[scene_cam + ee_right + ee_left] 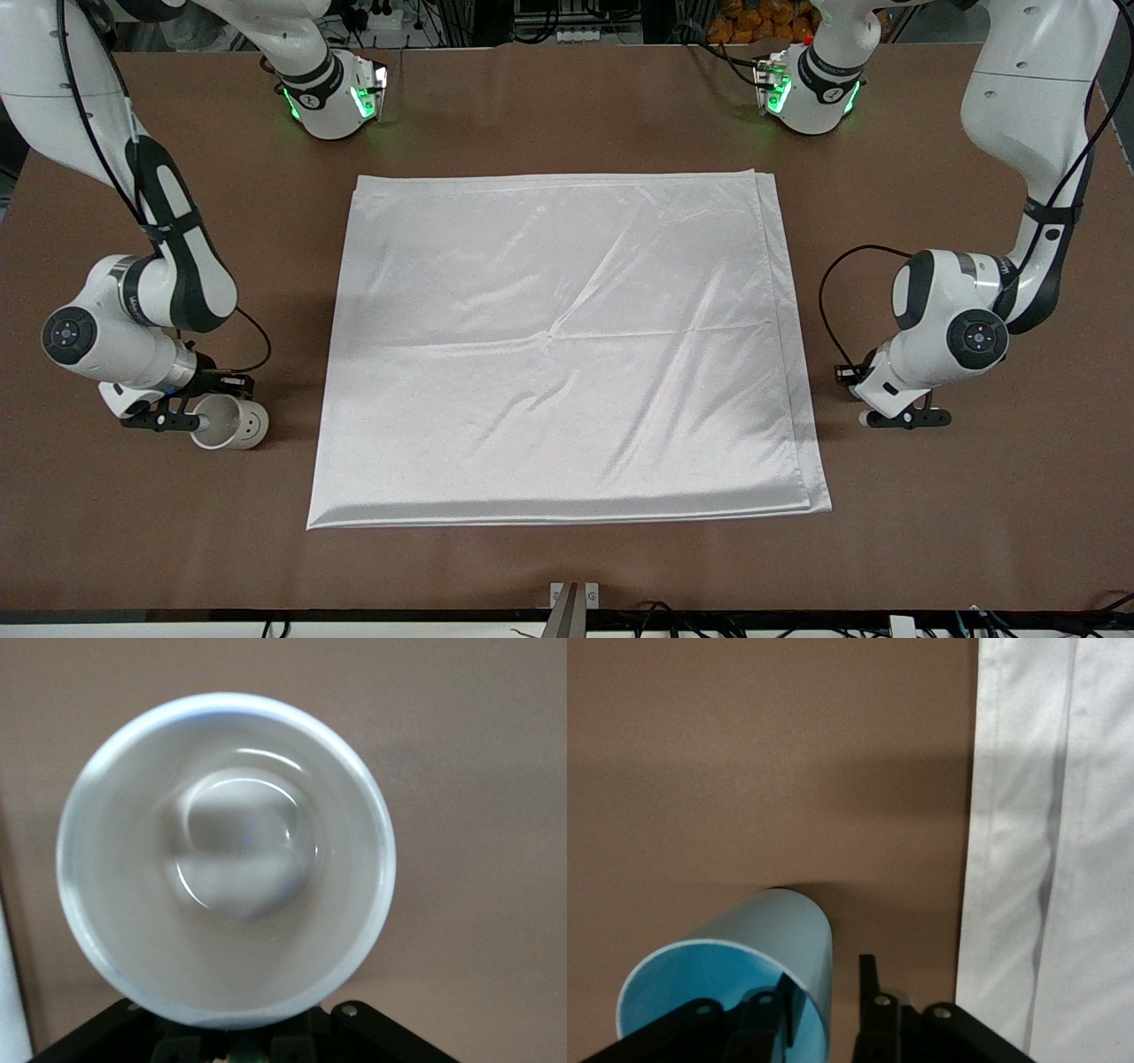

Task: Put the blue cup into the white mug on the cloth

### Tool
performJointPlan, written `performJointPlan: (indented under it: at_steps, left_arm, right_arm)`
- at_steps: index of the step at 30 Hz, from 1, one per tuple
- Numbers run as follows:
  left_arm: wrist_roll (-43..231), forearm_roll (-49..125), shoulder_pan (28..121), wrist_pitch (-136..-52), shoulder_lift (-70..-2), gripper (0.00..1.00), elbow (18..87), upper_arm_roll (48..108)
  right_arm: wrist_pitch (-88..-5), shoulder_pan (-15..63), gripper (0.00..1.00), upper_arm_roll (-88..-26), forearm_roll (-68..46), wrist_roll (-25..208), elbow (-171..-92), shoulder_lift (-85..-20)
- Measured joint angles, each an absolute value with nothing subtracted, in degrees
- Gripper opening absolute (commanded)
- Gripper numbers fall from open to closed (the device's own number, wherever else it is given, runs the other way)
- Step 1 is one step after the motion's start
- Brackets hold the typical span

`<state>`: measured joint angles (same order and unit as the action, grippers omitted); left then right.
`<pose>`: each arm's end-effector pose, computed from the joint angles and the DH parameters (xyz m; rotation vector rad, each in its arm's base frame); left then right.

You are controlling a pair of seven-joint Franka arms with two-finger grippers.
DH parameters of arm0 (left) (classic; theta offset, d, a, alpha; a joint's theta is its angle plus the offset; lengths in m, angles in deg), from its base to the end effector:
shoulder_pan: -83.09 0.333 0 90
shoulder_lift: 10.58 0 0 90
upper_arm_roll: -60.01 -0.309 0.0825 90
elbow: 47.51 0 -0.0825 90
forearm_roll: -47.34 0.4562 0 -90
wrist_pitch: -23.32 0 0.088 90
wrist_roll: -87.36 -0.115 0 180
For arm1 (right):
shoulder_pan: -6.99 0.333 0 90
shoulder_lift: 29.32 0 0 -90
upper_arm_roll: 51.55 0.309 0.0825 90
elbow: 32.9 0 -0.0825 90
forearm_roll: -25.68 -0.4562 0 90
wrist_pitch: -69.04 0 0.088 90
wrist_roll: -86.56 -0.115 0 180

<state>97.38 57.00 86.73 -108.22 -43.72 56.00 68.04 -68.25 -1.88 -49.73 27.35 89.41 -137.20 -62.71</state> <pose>0.6882 -0.0464 0.1527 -3.0856 -0.0009 0.1145 0.6889 -0.0860 0.1483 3.1387 -0.0895 -0.0106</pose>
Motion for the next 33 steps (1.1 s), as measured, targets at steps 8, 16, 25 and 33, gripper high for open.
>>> performJointPlan:
  at_steps: [8, 16, 25, 33]
  left_arm:
    - [97.38, 57.27, 86.8, -108.39, -43.36, 0.0, 55.98, 68.02]
    - [97.38, 57.27, 86.8, -109.03, -42.71, 0.0, 55.73, 68.04]
    - [97.38, 57.29, 86.79, -109.13, -40.37, 0.0, 55.54, 68.3]
    - [95.6, 57.3, 86.8, -108.88, -36.93, 0.0, 55.43, 68.41]
  right_arm:
    - [-68.26, 0.79, 0.0, -49.65, 27.35, 88.18, -136.41, -60.95]
    - [-68.26, 6.35, 0.0, -49.54, 27.35, 78.12, -135.2, -60.05]
    - [-68.26, 16.45, 0.0, -49.26, 27.37, 60.74, -134.12, -60.02]
    - [-68.26, 27.03, 0.0, -49.11, 27.38, 47.02, -132.44, -60.04]
